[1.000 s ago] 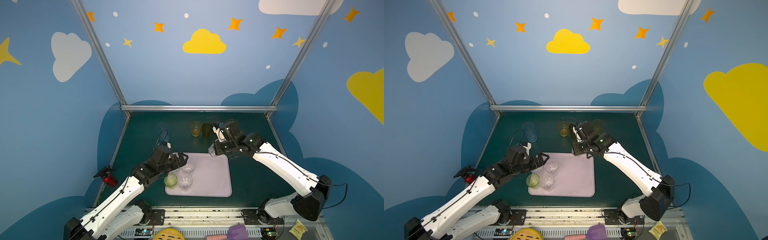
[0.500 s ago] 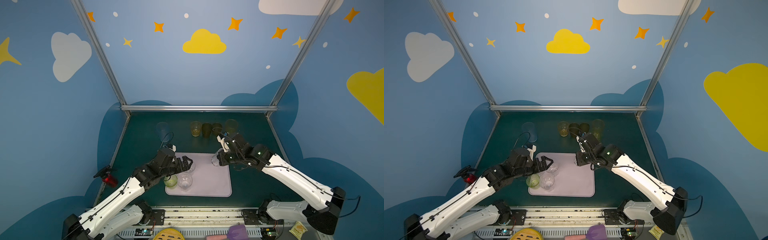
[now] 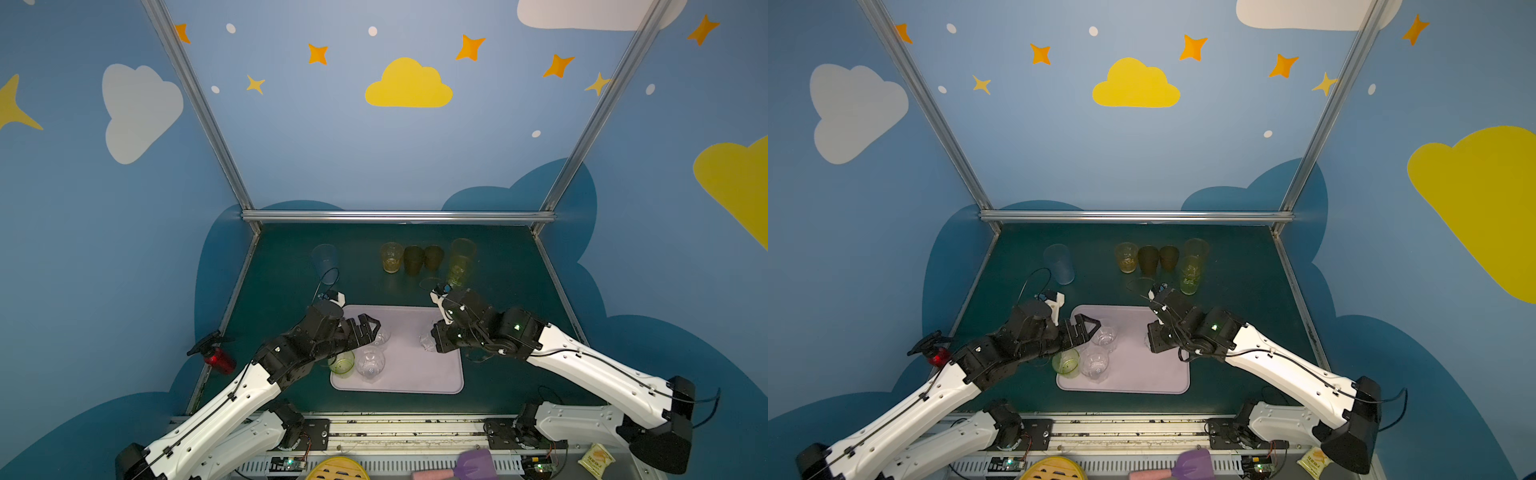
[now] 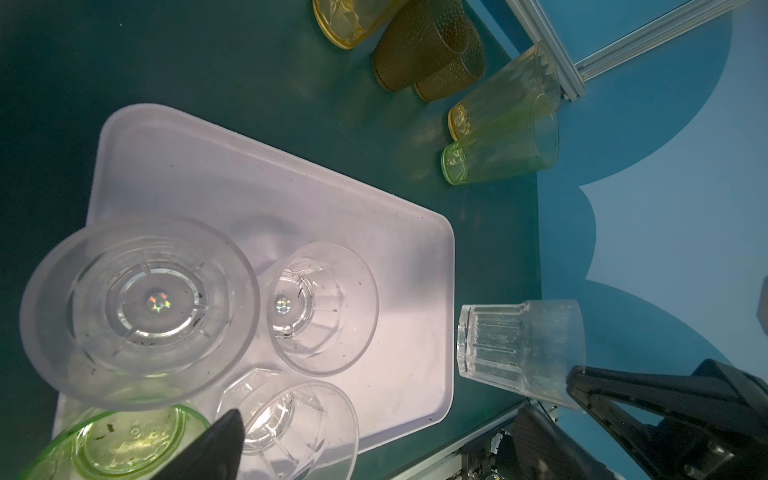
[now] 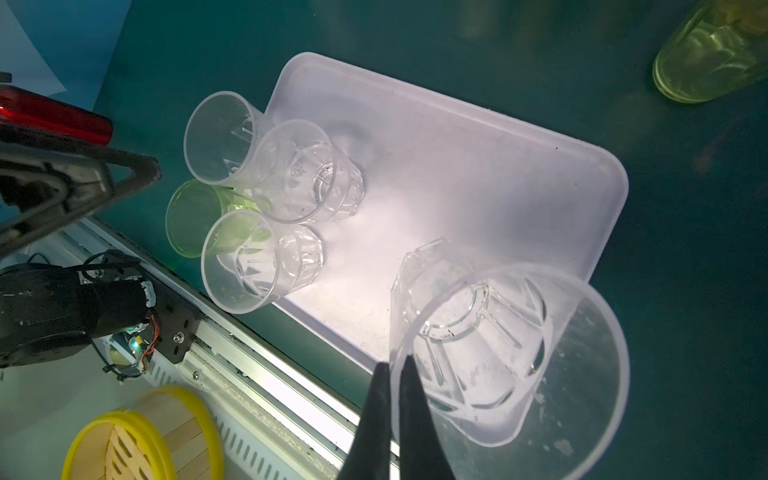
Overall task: Place the glasses into the tray
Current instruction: 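Lower the clear glass over the tray beside the other glasses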
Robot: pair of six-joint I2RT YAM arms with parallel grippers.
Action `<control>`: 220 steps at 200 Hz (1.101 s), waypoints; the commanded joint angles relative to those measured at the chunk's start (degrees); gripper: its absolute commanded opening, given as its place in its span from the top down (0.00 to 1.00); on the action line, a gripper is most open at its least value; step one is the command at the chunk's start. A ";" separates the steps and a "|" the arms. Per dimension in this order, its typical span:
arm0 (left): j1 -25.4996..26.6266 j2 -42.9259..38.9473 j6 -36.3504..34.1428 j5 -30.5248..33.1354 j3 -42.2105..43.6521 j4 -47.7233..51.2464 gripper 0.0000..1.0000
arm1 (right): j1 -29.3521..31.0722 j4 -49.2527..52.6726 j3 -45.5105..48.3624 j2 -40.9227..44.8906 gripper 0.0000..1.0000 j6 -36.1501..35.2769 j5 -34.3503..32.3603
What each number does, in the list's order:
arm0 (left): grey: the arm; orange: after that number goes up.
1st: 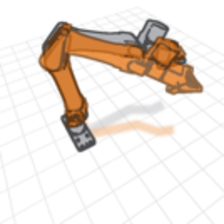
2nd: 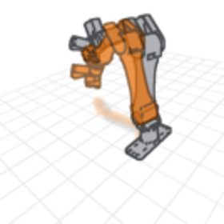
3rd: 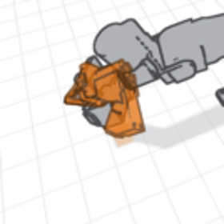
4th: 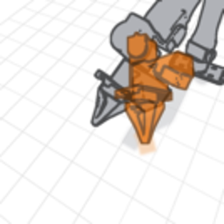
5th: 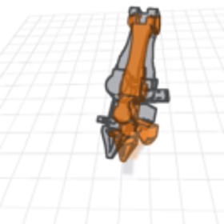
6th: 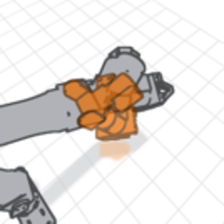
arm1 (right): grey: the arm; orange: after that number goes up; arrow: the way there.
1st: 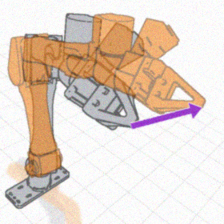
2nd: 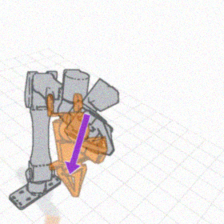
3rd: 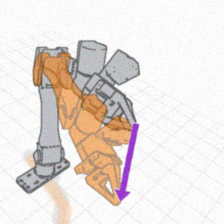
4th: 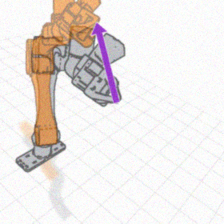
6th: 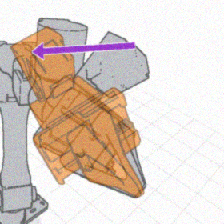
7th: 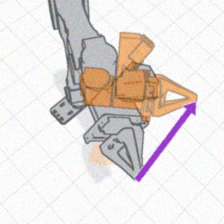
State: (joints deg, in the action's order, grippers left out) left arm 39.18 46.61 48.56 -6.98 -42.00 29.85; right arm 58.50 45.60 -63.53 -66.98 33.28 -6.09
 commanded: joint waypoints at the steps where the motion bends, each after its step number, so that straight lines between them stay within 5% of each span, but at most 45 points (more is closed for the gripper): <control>1: 0.20 -1.72 1.00 1.60 1.20 1.26 0.00 | 1.69 -1.92 -0.02 0.54 1.00 1.69 -2.42; 220: 0.14 -5.17 0.62 3.56 3.07 3.20 0.00 | 12.55 -9.52 0.69 -12.46 1.00 9.86 -0.46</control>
State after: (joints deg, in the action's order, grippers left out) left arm 39.18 41.63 49.39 -4.36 -39.42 32.51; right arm 70.30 38.26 -62.87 -78.70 41.93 -7.31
